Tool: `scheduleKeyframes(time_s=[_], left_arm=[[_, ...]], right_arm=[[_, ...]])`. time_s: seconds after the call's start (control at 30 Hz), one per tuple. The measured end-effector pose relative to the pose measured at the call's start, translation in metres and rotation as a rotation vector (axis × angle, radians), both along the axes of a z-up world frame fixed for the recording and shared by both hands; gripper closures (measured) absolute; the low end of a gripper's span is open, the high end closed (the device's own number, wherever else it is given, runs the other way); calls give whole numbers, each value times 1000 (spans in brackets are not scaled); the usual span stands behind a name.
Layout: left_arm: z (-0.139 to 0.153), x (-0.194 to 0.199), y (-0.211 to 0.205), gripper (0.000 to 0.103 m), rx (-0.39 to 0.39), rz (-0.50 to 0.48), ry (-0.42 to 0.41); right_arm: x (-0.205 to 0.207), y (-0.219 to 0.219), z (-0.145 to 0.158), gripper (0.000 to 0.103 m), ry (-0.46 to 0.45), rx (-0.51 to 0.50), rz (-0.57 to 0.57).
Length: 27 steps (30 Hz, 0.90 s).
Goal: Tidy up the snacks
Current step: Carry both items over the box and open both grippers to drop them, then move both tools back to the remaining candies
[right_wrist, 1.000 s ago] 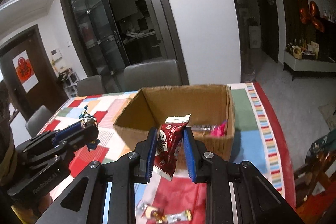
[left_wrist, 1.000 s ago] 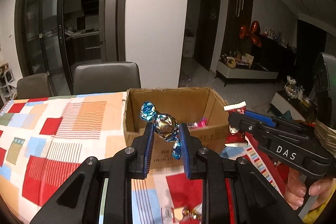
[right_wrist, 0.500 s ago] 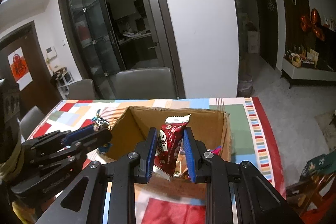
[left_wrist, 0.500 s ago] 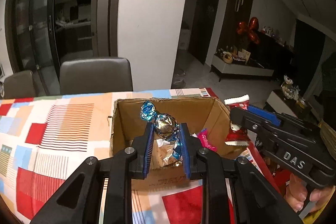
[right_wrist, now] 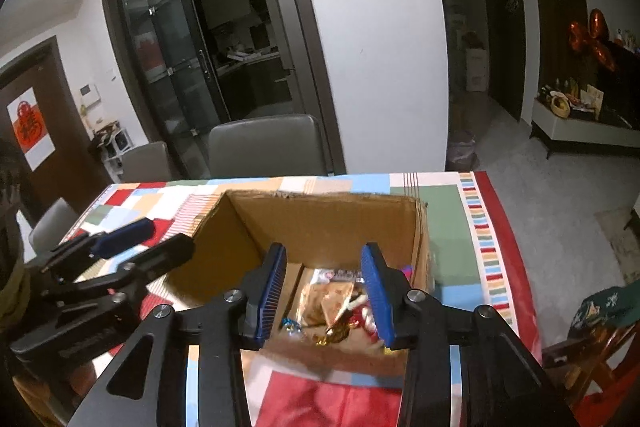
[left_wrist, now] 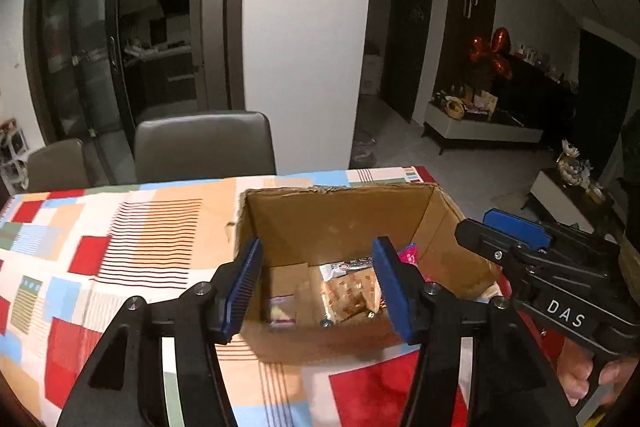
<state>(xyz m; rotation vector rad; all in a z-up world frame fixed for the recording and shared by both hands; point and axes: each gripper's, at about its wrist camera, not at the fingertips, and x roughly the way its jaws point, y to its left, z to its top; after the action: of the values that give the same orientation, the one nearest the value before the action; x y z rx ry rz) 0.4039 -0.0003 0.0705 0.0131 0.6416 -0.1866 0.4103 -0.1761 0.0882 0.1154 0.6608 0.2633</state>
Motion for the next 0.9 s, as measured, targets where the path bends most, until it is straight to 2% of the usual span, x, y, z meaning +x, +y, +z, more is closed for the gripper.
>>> scheduleKeyframes(time_s=[0.23, 0.37, 0.53, 0.7, 0.9], left_arm=[[1, -56, -1, 46, 42, -23, -61], [-3, -84, 2, 46, 48, -20, -72], [-11, -114, 5, 43, 95, -6, -95], [-24, -135, 7, 43, 111, -3, -78], [-45, -151, 10, 43, 94, -3, -23]], right_arm=[[-44, 5, -1, 63, -45, -19, 59], [-69, 9, -5, 63, -49, -23, 96], [-94, 14, -12, 63, -46, -39, 135], [-114, 19, -24, 63, -26, -58, 165], [-131, 26, -44, 63, 16, -82, 193]])
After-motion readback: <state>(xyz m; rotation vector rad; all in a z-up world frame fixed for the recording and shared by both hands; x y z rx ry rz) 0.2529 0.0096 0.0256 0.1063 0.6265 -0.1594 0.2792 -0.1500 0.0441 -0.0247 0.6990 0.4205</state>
